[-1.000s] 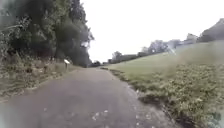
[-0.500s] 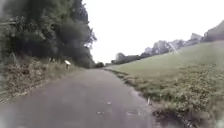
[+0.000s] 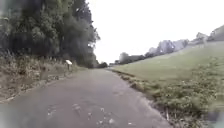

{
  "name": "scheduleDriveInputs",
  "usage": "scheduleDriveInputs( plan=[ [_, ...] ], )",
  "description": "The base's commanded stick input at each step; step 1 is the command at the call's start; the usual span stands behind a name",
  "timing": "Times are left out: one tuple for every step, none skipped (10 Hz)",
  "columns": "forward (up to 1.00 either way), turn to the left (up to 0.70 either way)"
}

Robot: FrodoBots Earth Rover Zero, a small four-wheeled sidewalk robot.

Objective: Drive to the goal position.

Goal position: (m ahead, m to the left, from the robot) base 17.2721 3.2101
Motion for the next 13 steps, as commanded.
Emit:
scheduleDriveInputs(
  plan=[
    [1.00, 0.00],
    [1.00, 0.00],
    [1.00, 0.00],
    [1.00, 0.02],
    [1.00, 0.06],
    [1.00, 0.10],
    [1.00, 0.15],
    [1.00, 0.18],
    [1.00, 0.11],
    [1.00, 0.03],
    [1.00, 0.00],
    [1.00, 0.00],
    [1.00, -0.03]
  ],
)
